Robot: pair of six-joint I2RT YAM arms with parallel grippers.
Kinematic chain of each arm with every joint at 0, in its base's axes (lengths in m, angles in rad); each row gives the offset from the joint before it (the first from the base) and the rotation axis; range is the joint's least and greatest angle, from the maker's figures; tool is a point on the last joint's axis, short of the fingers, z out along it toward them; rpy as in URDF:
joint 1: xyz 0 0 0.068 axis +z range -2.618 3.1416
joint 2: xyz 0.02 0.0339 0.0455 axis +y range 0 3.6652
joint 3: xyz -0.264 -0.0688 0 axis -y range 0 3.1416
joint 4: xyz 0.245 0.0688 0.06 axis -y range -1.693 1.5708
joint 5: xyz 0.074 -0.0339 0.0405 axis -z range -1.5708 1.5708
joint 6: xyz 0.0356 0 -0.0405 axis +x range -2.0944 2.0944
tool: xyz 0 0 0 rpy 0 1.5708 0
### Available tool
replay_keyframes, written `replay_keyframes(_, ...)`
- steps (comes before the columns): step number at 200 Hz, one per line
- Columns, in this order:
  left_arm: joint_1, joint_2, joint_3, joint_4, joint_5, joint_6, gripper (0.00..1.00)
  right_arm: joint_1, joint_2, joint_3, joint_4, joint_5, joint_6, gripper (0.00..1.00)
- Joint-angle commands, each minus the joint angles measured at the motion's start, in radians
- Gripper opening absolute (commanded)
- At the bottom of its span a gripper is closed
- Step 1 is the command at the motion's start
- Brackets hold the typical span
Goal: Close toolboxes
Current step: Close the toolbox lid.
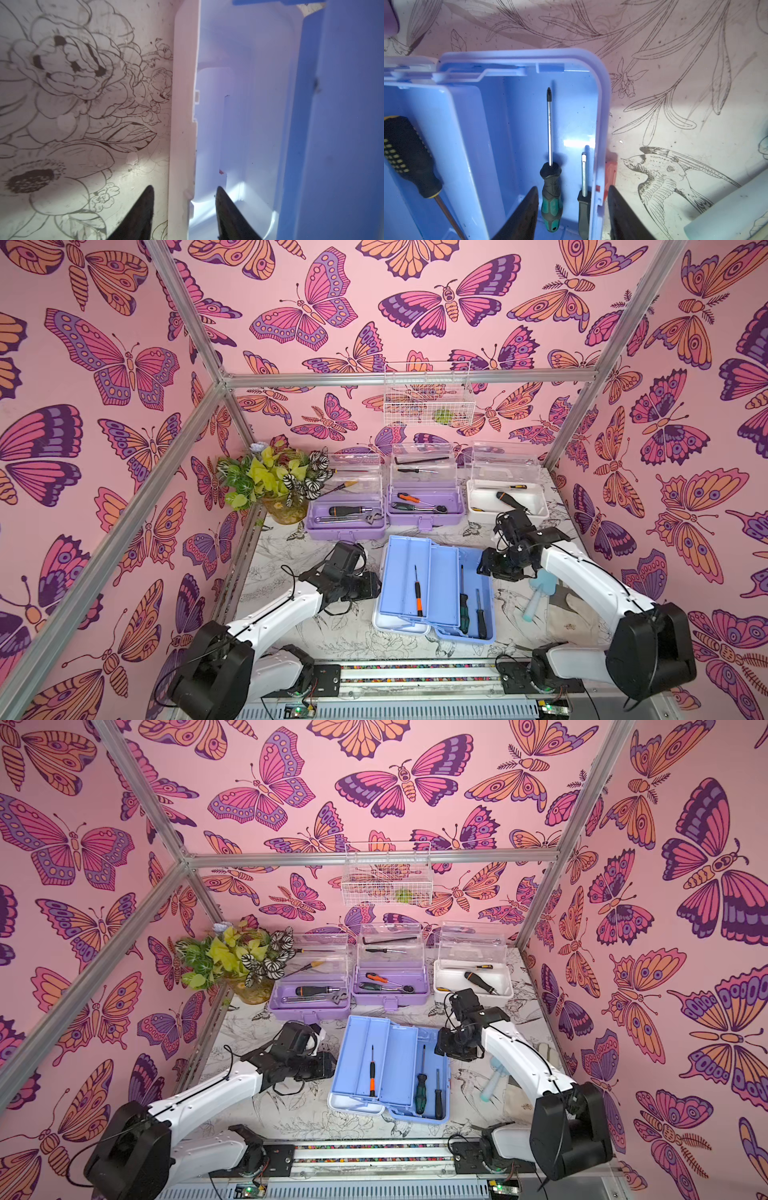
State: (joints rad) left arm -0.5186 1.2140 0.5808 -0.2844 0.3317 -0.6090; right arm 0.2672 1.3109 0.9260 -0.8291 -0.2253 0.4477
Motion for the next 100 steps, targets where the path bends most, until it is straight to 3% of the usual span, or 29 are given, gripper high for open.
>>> replay_keyframes(1,-0.009,0.041,0.003,0.048,0.022,0.012,0.42,-0.017,-0.033,-0.028,-0.013,-0.021,0.002,0.54)
replay_keyframes(39,-0.011,0.114,0.019,0.050,-0.005,0.036,0.27,-0.023,-0.056,-0.062,0.004,-0.034,0.005,0.52)
replay_keyframes(61,-0.011,0.109,0.020,0.037,-0.028,0.051,0.16,-0.031,-0.074,-0.065,-0.007,-0.018,0.000,0.51)
replay_keyframes(100,-0.011,0.070,0.061,-0.055,-0.089,0.090,0.05,-0.059,-0.107,-0.056,-0.003,0.001,0.000,0.47)
